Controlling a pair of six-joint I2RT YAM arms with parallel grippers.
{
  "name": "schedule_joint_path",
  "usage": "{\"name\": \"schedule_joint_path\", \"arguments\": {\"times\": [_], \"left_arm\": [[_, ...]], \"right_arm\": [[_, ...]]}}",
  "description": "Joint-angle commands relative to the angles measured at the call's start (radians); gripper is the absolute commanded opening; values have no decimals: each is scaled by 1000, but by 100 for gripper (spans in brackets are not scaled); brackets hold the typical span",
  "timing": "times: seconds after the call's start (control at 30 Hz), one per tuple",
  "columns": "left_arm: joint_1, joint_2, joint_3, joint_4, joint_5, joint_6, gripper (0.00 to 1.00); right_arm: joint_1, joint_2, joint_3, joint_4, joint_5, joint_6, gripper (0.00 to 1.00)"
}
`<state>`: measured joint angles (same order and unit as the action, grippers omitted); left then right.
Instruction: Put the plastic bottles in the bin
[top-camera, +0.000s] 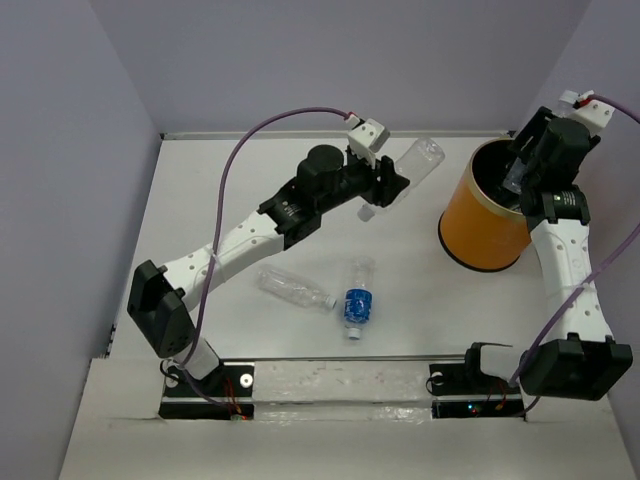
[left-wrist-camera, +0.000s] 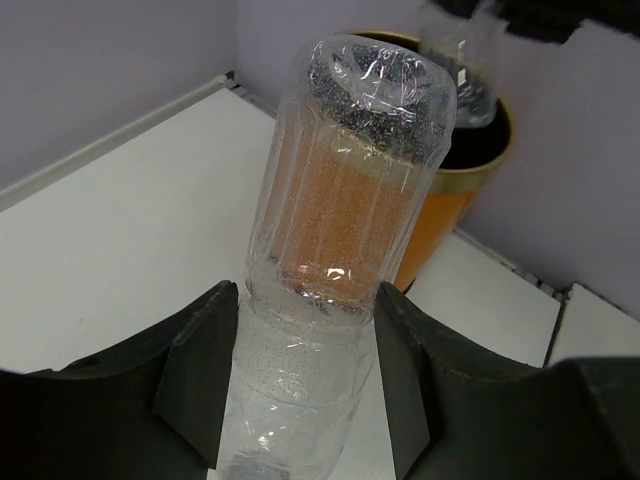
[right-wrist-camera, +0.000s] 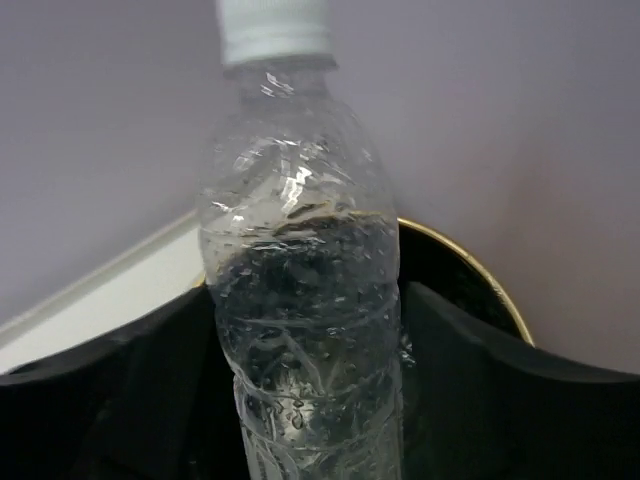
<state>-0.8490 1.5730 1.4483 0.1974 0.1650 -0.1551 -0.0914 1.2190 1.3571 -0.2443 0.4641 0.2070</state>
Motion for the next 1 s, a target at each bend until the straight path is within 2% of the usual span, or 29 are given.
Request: {"name": "schedule_joint_path", "arguments": {"times": [0.0, 0.07, 0.2, 0.27, 0.33, 0.47, 0.6, 0.97], "left_arm": [[-30, -10, 121, 94, 56, -24, 45], [-30, 7, 145, 103, 80, -38, 45], [-35, 85, 228, 125, 117, -70, 45], [-36, 129, 259, 125, 128, -90, 45], [-36, 154, 300, 114, 134, -115, 45], [-44, 211, 362, 97, 149, -153, 45], [-93, 232, 386, 96, 157, -127, 45], [-139, 188, 278, 142, 206, -141, 45]], "right_arm": [[-27, -50, 13, -27, -98, 49, 99], [-27, -88, 17, -58, -178, 71, 100], [-27, -217, -25, -78, -600, 181, 100], [-27, -318, -88, -15, -777, 218, 100], [-27, -428, -206, 69, -856, 268, 100], [-27, -507, -314, 148, -932, 299, 100], [-27, -426, -294, 126, -1053, 305, 100], [-27, -407, -352, 240, -1015, 382, 100]]}}
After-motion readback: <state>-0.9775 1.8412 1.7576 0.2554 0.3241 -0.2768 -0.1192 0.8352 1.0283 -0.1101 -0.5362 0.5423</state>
